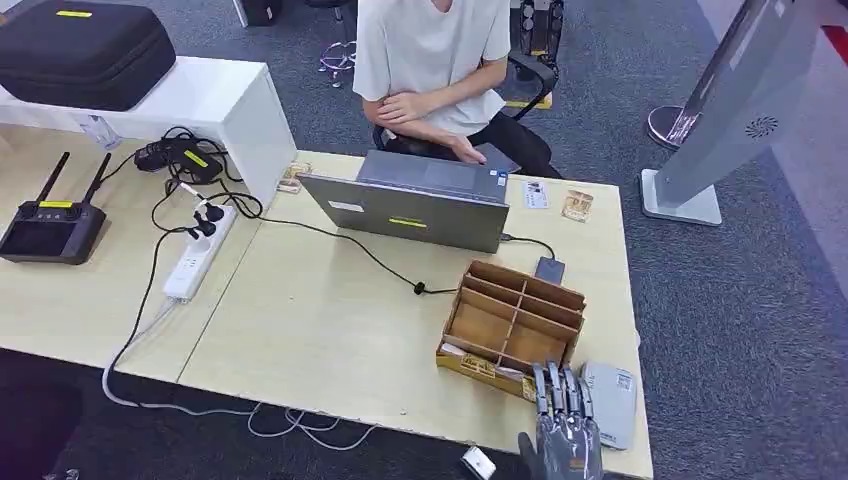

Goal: Pass the card to the sensor for recognition and then transmit it.

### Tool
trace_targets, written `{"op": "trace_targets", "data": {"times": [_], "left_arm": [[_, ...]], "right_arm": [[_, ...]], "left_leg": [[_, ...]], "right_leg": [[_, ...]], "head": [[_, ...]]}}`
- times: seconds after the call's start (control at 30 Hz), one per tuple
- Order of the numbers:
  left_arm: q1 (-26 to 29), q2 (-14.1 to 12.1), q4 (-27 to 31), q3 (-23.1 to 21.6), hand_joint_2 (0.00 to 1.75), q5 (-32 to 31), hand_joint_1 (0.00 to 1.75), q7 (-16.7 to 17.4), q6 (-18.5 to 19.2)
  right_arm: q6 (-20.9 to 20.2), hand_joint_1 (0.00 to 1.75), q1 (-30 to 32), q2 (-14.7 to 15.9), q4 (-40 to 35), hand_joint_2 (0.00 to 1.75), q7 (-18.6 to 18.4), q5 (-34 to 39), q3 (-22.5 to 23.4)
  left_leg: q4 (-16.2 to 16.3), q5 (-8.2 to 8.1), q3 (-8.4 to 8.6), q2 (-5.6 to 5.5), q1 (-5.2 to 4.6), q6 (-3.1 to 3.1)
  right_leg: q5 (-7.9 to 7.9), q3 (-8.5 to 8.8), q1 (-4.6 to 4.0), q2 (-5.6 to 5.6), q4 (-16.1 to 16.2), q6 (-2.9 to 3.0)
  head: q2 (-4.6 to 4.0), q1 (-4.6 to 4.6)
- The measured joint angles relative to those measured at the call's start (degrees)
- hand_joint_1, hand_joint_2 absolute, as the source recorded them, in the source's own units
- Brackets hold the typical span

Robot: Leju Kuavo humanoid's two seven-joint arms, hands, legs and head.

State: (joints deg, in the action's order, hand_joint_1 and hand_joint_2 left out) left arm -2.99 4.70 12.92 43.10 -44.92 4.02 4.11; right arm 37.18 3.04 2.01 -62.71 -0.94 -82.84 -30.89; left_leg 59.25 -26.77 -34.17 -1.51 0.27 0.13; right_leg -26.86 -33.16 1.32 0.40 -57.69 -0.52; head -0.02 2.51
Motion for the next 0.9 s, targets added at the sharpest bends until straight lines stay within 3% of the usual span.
{"op": "trace_targets", "data": {"times": [0.33,0.5,0.9], "left_arm": [[0.0,0.0,0.0,0.0,1.75,-0.2,0.0,0.0,0.0],[0.0,0.0,0.0,0.0,1.75,-0.4,0.0,0.1,-0.2],[0.0,0.0,0.0,0.4,1.75,-1.4,0.0,0.3,-0.4]], "right_arm": [[0.0,0.0,0.3,-0.1,-0.3,1.75,0.0,-0.8,2.4],[0.0,0.0,1.5,-0.1,-4.0,1.75,0.2,-1.7,4.4],[-0.4,0.0,3.9,-1.3,-12.3,1.75,4.2,-2.0,8.9]], "left_leg": [[0.0,0.0,0.0,0.0,0.0,0.0],[0.0,0.0,0.0,0.0,0.0,0.0],[0.0,0.0,0.01,0.01,0.0,0.0]], "right_leg": [[0.0,0.0,0.0,0.0,0.0,0.0],[0.0,-0.01,0.0,0.0,0.0,0.0],[0.0,0.0,0.0,0.0,0.0,0.0]], "head": [[0.0,0.0],[0.0,0.0],[0.0,0.02]]}}
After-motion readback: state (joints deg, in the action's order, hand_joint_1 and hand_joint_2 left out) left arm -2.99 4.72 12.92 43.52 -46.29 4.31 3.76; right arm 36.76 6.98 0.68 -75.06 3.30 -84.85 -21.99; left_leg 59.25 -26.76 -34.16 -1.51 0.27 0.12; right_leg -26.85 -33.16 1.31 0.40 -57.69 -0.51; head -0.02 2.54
